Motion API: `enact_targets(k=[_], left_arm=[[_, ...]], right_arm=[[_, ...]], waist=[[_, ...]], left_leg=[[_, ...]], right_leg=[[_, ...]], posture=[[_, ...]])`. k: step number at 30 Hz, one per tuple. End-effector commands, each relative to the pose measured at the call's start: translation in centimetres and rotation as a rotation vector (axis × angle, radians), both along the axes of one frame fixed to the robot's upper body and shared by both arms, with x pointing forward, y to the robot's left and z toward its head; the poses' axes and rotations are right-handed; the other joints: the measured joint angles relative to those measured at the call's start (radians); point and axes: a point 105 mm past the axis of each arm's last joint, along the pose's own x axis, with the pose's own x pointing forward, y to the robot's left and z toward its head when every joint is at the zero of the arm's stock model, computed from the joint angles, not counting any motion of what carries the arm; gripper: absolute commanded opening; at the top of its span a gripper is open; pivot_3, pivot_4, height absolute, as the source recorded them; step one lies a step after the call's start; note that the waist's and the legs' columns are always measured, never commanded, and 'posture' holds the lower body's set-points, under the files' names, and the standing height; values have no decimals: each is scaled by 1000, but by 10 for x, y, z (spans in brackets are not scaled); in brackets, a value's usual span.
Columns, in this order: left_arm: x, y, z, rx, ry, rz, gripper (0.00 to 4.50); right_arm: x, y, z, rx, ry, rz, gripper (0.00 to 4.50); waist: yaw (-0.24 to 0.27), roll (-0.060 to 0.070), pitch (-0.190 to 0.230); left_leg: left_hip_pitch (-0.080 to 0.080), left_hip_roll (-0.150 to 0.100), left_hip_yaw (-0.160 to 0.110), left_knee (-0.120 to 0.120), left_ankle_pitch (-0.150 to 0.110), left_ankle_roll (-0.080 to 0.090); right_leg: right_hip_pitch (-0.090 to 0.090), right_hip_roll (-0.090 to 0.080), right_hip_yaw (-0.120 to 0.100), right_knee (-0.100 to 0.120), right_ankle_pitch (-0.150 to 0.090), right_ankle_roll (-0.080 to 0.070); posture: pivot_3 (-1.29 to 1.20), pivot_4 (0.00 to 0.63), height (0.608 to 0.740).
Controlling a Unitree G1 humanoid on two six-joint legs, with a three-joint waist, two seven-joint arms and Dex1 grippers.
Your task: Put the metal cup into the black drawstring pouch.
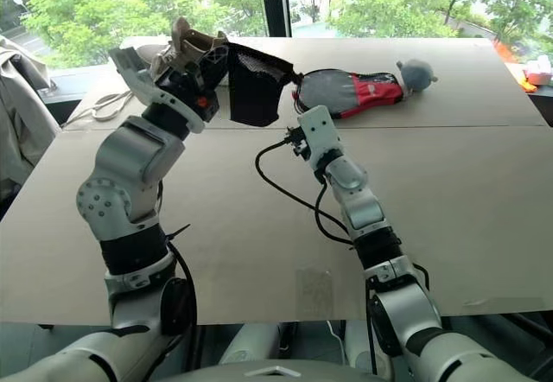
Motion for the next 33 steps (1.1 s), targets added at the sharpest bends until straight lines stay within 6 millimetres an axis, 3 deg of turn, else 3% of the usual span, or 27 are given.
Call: enact_targets(k=[1, 17, 33], left_arm=[[-7, 0, 12, -10, -58, -8, 0], [-9, 0, 18, -51, -86, -9, 0], [-12, 0, 15, -58, -85, -6, 0]], right_arm=[[-4, 3, 27, 56, -94, 28, 2050], [2, -25, 12, 48, -48, -55, 2050], [8, -22, 19, -43, -108, -88, 2050]], waist=[[-2, 0, 0], [-17, 0, 0], [-17, 0, 0]], left_leg=[[0, 0, 0, 0, 0, 0], [0, 0, 0, 0, 0, 0], [0, 0, 0, -1, 0, 0]], right_leg=[[0, 0, 0, 0, 0, 0], [0, 0, 0, 0, 0, 0], [0, 0, 1, 0, 0, 0]], posture=[[0, 150, 736], [0, 150, 736], [0, 150, 736]])
